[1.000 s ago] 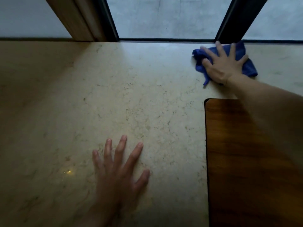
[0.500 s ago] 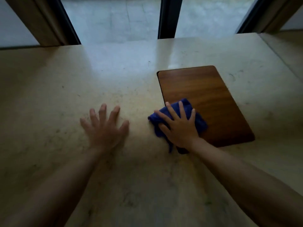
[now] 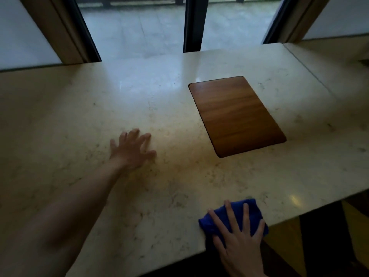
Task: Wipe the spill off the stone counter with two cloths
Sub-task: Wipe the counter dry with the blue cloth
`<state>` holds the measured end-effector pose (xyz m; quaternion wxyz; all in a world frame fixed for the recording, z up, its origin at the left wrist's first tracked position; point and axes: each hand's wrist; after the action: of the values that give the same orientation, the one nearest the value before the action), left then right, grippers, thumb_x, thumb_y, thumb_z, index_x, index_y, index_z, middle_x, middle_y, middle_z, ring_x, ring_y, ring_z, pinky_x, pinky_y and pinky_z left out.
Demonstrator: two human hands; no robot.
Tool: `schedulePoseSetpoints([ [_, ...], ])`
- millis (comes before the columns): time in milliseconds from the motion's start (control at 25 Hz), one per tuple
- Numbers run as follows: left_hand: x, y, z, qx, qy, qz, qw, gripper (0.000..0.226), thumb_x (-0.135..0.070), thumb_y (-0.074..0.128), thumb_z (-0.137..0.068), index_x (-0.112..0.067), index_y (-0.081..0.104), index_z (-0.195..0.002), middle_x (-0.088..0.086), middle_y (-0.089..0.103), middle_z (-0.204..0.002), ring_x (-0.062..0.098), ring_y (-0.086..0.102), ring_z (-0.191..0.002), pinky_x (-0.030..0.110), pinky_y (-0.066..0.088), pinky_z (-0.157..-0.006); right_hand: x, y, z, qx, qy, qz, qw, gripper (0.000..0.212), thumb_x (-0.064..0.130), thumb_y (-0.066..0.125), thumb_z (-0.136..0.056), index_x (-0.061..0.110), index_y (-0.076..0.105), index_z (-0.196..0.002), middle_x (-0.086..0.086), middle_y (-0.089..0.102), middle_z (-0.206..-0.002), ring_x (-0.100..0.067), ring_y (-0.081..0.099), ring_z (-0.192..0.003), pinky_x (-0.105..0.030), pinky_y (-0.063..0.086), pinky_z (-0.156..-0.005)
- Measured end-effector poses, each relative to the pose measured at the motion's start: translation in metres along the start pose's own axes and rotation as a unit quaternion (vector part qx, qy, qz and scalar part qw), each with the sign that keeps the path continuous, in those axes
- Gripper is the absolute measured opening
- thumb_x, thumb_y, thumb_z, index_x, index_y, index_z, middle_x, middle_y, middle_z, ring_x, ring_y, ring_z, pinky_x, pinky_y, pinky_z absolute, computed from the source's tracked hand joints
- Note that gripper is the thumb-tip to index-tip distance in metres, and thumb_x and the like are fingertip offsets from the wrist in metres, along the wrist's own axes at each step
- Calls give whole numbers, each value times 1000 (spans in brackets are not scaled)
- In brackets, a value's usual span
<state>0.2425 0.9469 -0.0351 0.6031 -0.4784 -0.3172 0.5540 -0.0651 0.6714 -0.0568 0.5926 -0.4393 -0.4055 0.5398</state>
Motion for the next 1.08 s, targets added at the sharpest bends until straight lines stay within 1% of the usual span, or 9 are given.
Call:
schedulePoseSetpoints([
  [80, 17, 6, -7, -99, 22, -18, 995, 85, -86, 23, -78, -42, 22, -150, 1, 12, -162, 32, 10, -148, 69, 5, -112, 20, 0, -16, 0, -7, 4, 1000, 62, 66, 9, -94, 49, 31, -149, 0, 25, -163, -45, 16, -147, -84, 17, -96],
  [160, 46, 6, -17, -151, -7, -24, 988, 88, -87, 19, -76, -37, 34, -147, 8, 26, -157, 38, 24, -141, 71, 13, -108, 32, -4, -41, -4, -9, -7, 1000, 62, 65, 9, -94, 48, 32, -149, -2, 29, -162, -49, 22, -144, -85, 16, -96],
  [360, 90, 0, -32, -149, -100, -33, 983, 77, -82, 23, -80, -46, 32, -147, 5, 25, -160, 39, 19, -145, 74, 9, -108, 57, -35, -155, -47, -34, -31, 998, 57, 63, 14, -97, 50, 17, -152, -3, 22, -164, -48, 11, -148, -85, 15, -98],
  [440, 90, -1, -34, -150, -106, -33, 982, 75, -81, 26, -80, -46, 35, -146, 5, 28, -158, 39, 22, -144, 74, 14, -108, 67, -56, -229, -69, -32, -41, 996, 58, 63, 19, -96, 51, 12, -153, -2, 15, -166, -46, 2, -149, -83, 10, -101],
  [560, 90, 0, -30, -132, -111, -18, 985, 79, -84, 23, -79, -45, 38, -145, 5, 28, -158, 39, 22, -144, 70, 18, -107, 85, -91, -334, -97, -16, -49, 994, 58, 62, 17, -95, 52, 9, -152, -1, 7, -167, -45, -3, -150, -81, 4, -104],
  [720, 91, -3, -34, -125, -114, -8, 986, 85, -87, 20, -76, -40, 51, -140, 9, 38, -154, 44, 32, -138, 69, 24, -103, 107, -133, -466, -66, 4, -69, 995, 56, 61, 15, -97, 56, -5, -149, 5, -12, -166, -42, -20, -147, -80, -7, -102],
  [840, 88, -4, -38, -148, -109, 8, 983, 85, -88, 28, -73, -38, 57, -134, 12, 45, -151, 46, 38, -135, 69, 23, -103, 120, -159, -549, -71, 15, -76, 994, 56, 61, 14, -97, 56, -4, -150, 4, -11, -166, -44, -19, -147, -82, -9, -100],
  [960, 90, -3, -40, -173, -98, -21, 980, 81, -86, 40, -69, -35, 64, -127, 14, 52, -145, 46, 44, -131, 69, 24, -102, 133, -177, -609, -70, 12, -65, 995, 57, 62, 12, -97, 54, -4, -151, 3, -11, -166, -44, -18, -148, -82, -8, -100],
  [1080, 103, 2, -43, -176, -97, -44, 979, 83, -91, 30, -70, -39, 66, -123, 15, 57, -139, 43, 43, -127, 73, 29, -96, 150, -192, -655, -67, 10, -72, 995, 57, 62, 12, -96, 54, -2, -151, 4, -9, -167, -44, -17, -148, -82, -8, -100],
])
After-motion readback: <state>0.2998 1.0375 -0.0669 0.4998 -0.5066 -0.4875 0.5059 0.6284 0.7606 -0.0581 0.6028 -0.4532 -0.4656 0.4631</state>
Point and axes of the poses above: each hand's wrist, its own z-axis away from the middle knuckle, its own y-axis out of the palm, x = y × z
